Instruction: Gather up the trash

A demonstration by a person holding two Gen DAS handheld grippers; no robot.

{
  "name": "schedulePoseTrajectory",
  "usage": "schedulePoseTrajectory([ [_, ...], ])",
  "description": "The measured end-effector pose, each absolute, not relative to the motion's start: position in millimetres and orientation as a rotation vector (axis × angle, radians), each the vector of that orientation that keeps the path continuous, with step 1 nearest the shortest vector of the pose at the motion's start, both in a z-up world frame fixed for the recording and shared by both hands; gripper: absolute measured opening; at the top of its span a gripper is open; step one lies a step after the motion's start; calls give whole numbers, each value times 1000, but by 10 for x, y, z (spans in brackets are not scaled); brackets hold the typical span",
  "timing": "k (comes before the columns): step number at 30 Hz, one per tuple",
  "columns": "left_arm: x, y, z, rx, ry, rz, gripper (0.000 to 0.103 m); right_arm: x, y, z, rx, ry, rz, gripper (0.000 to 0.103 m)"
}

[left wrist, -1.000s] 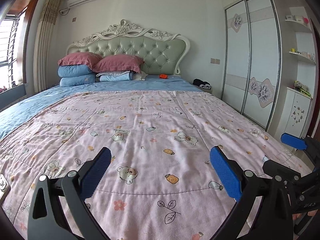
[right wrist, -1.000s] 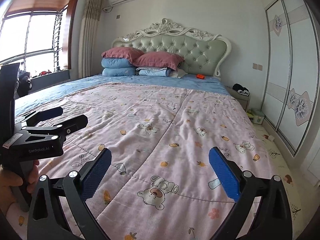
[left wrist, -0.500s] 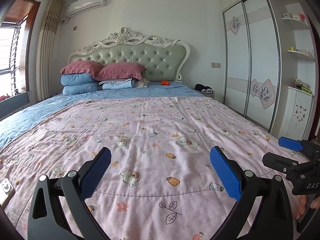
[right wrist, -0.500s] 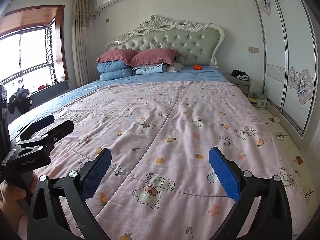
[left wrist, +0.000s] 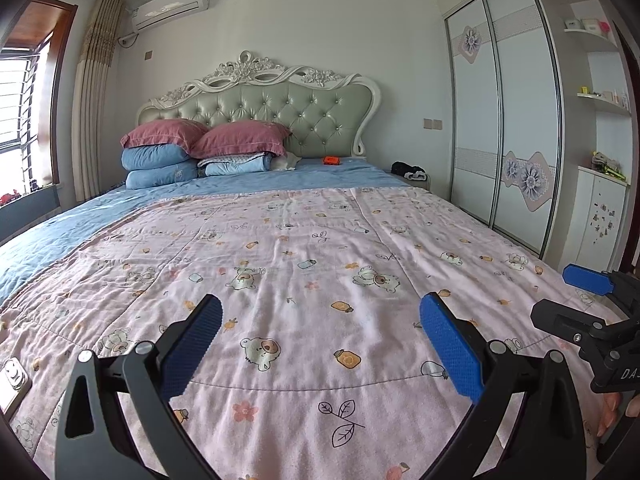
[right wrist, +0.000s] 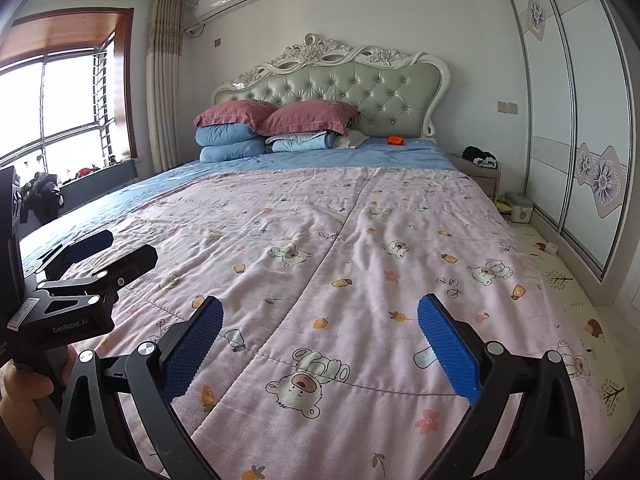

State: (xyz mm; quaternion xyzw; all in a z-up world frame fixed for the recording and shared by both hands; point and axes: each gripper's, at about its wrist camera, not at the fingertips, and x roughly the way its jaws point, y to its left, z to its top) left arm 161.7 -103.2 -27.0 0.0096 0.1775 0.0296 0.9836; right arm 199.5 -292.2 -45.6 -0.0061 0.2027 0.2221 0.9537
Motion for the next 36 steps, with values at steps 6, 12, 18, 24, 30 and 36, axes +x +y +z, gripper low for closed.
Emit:
schedulePoseTrajectory([
  [6, 1609, -1013, -261, 13, 354, 72, 99, 1961, -2880, -457, -31, 408, 447, 94],
  [12, 1630, -999, -265, 10, 356, 79, 99, 1963, -2881, -458, -30, 410, 449, 94],
  [18, 1652, -1036, -280, 26, 366, 86, 99, 1960, -2867, -457, -29, 412, 448, 94],
  [24, 1642, -1021, -274, 16, 363, 107, 99, 1978, -2845, -472, -27, 424, 447, 94],
  [30, 1624, -963, -271, -16, 356, 101, 99, 2017, -2849, -482, -27, 436, 443, 94],
  [36, 1611, -990, -268, -5, 350, 93, 99, 2025, -2857, -485, -26, 437, 441, 94],
])
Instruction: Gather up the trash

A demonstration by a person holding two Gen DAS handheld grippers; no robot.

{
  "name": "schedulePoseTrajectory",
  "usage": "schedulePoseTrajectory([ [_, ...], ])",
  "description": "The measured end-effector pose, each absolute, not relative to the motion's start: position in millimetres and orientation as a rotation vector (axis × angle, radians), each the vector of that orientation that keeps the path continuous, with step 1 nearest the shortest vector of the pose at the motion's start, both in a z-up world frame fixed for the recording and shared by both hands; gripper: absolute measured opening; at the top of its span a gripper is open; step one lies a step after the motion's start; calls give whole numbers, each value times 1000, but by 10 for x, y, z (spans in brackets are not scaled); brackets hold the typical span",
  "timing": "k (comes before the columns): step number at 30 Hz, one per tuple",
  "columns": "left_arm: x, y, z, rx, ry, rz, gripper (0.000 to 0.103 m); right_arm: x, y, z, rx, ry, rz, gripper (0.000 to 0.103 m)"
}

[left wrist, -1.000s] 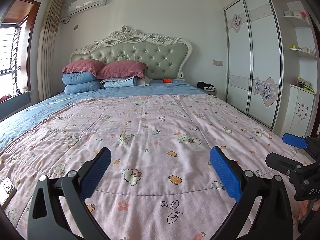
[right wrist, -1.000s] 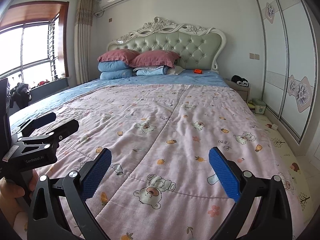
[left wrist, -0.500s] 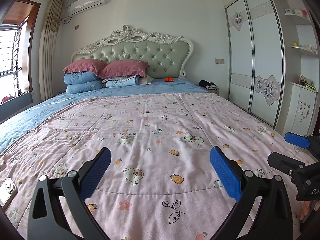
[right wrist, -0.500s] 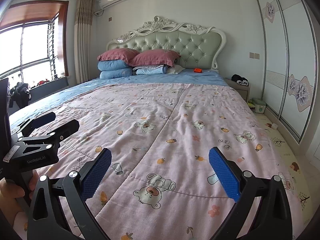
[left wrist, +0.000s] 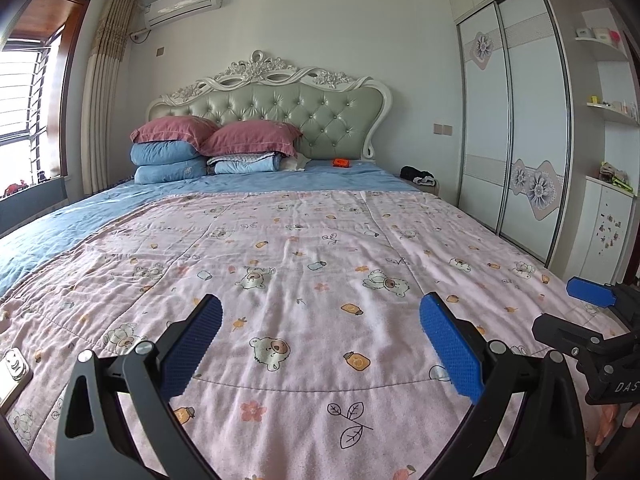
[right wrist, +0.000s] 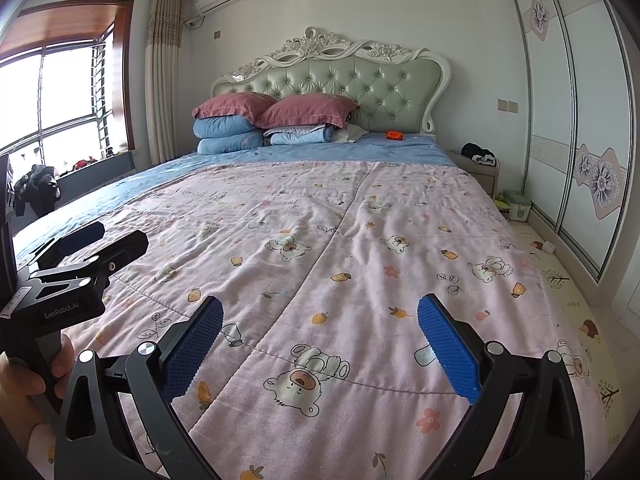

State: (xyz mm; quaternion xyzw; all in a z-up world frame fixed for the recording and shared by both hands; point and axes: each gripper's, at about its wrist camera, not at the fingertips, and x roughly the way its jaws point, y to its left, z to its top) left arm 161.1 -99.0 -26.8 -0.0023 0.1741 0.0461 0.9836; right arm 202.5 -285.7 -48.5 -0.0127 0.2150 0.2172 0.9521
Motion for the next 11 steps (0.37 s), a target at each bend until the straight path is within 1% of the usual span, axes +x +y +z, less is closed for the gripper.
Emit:
schedulePoseTrajectory([
  [11, 1607, -996, -263, -2, 353, 99, 99, 2025, -2859, -484, -26, 437, 443, 94],
])
